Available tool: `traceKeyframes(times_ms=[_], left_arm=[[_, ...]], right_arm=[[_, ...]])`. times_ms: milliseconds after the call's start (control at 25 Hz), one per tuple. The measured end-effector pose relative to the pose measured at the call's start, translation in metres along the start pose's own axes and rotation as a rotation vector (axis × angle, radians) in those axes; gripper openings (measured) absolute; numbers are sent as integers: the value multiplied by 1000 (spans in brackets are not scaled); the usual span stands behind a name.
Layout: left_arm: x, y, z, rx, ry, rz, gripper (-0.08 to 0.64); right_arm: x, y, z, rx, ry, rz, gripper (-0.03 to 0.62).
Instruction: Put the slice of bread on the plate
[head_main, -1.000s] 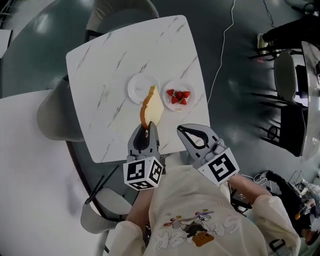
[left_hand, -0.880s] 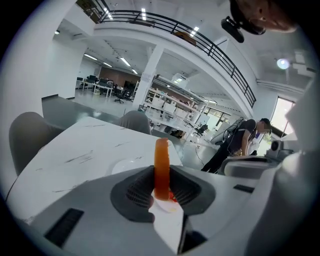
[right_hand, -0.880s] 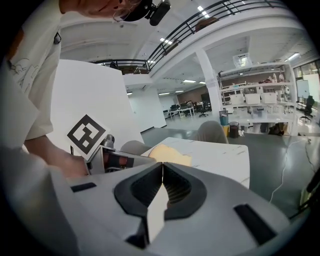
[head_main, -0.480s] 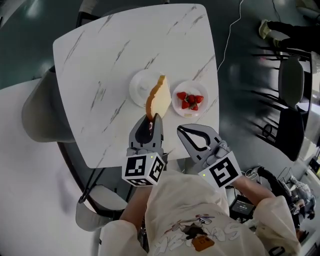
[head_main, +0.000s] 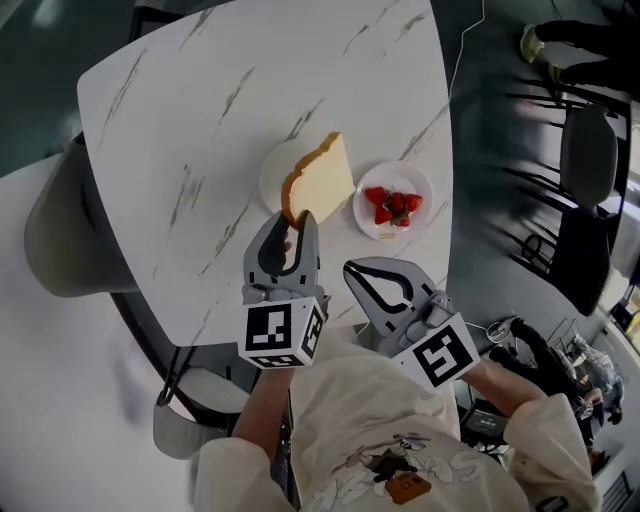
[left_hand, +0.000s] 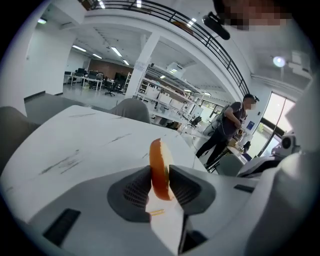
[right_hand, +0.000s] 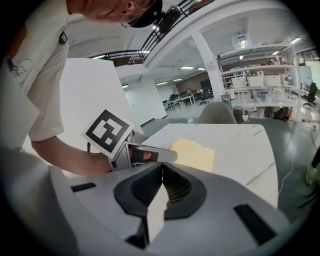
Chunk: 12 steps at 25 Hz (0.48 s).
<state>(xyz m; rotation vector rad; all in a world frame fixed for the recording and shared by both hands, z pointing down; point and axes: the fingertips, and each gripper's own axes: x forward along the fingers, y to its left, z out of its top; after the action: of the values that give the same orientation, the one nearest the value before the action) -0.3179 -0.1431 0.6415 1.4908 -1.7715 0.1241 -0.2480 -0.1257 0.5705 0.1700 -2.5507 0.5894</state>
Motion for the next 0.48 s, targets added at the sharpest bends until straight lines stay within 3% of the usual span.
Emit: traceKeyframes(times_ms=[200,360,480], left_arm=[[5,22,-15,39,56,62,106],[7,40,-26,119,93,143,181],[5,41,-30,98,99,137,181]], right_arm=[[8,-4,-2,16,11,-4,6],[11,-7,-1,13,15,-7,6],[10,-8,0,4,15,-7,6]])
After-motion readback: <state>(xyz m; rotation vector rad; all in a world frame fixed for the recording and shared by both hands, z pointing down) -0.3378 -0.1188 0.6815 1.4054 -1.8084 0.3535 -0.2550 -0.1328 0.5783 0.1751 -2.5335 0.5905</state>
